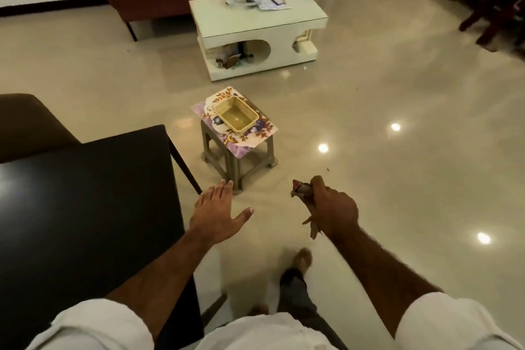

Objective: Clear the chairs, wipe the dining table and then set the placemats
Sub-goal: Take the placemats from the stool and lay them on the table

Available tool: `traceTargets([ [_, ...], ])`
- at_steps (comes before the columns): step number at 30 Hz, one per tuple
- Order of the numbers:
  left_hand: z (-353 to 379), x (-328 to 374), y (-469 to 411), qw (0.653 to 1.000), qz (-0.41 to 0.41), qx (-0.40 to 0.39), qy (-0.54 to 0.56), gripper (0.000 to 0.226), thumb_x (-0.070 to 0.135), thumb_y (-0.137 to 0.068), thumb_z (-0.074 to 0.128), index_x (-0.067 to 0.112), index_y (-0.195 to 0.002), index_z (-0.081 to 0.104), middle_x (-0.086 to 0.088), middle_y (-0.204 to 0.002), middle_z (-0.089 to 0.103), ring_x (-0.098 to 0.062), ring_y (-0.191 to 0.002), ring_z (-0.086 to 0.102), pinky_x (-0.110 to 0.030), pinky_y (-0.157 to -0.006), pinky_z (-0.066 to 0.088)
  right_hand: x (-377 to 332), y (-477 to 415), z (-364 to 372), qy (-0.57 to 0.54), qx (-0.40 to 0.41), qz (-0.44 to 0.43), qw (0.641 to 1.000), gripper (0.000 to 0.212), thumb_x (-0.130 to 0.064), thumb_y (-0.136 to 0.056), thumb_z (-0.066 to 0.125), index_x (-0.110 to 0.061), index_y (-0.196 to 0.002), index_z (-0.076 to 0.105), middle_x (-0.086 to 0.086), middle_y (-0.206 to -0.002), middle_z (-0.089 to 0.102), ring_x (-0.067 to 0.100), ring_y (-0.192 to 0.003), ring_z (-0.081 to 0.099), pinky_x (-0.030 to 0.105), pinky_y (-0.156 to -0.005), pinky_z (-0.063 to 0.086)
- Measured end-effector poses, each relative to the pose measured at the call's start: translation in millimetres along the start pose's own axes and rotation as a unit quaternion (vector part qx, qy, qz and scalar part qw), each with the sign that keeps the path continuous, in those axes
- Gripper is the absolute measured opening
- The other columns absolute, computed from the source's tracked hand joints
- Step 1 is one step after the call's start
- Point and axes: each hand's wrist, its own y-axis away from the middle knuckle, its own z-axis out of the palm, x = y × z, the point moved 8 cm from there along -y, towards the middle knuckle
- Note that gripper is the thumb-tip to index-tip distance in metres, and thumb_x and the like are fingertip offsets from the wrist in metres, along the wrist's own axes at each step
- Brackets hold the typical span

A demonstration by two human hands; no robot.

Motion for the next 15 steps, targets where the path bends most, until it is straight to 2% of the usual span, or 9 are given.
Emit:
traceTargets([
  [2,-8.4,7.6,-43.0,0.998,-0.044,0.006,0.055,0.105,0.089,-0.097,0.041,0.020,-0.174,0.025,-0.006,-0.180,0.031,-0.031,-0.165,0.030,-0.052,-0.132,0.029,-0.4,-54.9,6.2,-0.011,-0.008,-0.025,1.000,0.038,-0.052,-0.107,0.061,-0.021,-0.123,0.047,-0.002,-0.085,0.073,0.027,-0.059,0.059,0.032,-0.053,0.039],
  [3,-12.2,12.5,-64.9,0.993,-0.069,0.001,0.092,0.099,0.088,-0.097,0.045,0.021,-0.169,0.037,-0.006,-0.172,0.044,-0.031,-0.158,0.042,-0.052,-0.127,0.037,-1.1,-83.3,9.1,-0.013,-0.013,-0.040,0.999,0.038,-0.051,-0.106,0.063,-0.021,-0.123,0.047,-0.002,-0.086,0.073,0.027,-0.061,0.061,0.032,-0.054,0.044],
  [5,-18.4,23.1,-100.3,0.962,-0.127,-0.016,0.241,0.076,0.084,-0.097,0.053,0.022,-0.140,0.067,-0.004,-0.142,0.069,-0.030,-0.133,0.064,-0.049,-0.114,0.051,-6.5,-132.5,11.6,-0.029,-0.019,-0.067,0.997,0.038,-0.046,-0.103,0.068,-0.021,-0.126,0.049,0.000,-0.091,0.074,0.029,-0.066,0.067,0.035,-0.058,0.052],
  [6,-23.3,31.6,-118.3,0.929,-0.163,-0.032,0.331,0.068,0.082,-0.098,0.054,0.022,-0.122,0.074,-0.002,-0.126,0.076,-0.029,-0.121,0.069,-0.048,-0.110,0.053,-10.6,-157.0,11.3,-0.037,-0.021,-0.081,0.996,0.040,-0.044,-0.101,0.070,-0.022,-0.128,0.050,0.001,-0.093,0.075,0.029,-0.069,0.069,0.035,-0.059,0.054],
  [7,-29.7,40.8,-134.9,0.885,-0.200,-0.053,0.416,0.068,0.082,-0.099,0.052,0.021,-0.114,0.077,-0.002,-0.113,0.081,-0.027,-0.114,0.073,-0.047,-0.110,0.052,-16.5,-180.2,10.8,-0.037,-0.025,-0.096,0.994,0.042,-0.043,-0.100,0.071,-0.023,-0.130,0.050,0.001,-0.095,0.076,0.029,-0.071,0.070,0.036,-0.061,0.056],
  [9,-34.4,53.7,-167.3,0.799,-0.259,-0.106,0.532,0.078,0.084,-0.102,0.042,0.016,-0.114,0.080,-0.003,-0.104,0.086,-0.025,-0.109,0.078,-0.047,-0.112,0.047,-32.4,-227.0,13.4,-0.034,-0.038,-0.140,0.989,0.047,-0.040,-0.099,0.071,-0.023,-0.137,0.049,0.003,-0.100,0.076,0.032,-0.076,0.073,0.040,-0.064,0.060],
  [12,-45.1,58.6,-219.4,0.724,-0.265,-0.129,0.624,0.091,0.089,-0.100,0.032,0.016,-0.122,0.081,-0.005,-0.111,0.086,-0.027,-0.114,0.079,-0.048,-0.110,0.043,-59.6,-283.0,22.3,-0.029,-0.052,-0.206,0.977,0.053,-0.034,-0.099,0.069,-0.018,-0.145,0.049,0.009,-0.105,0.075,0.038,-0.081,0.073,0.044,-0.066,0.061],
  [15,-58.4,38.9,-275.5,0.667,-0.266,-0.096,0.690,0.075,0.084,-0.098,0.050,0.022,-0.127,0.081,-0.007,-0.118,0.084,-0.030,-0.116,0.079,-0.050,-0.107,0.048,-87.9,-327.8,40.4,-0.047,-0.078,-0.275,0.957,0.058,-0.032,-0.096,0.073,-0.018,-0.147,0.050,0.012,-0.116,0.074,0.041,-0.088,0.074,0.048,-0.068,0.063],
])
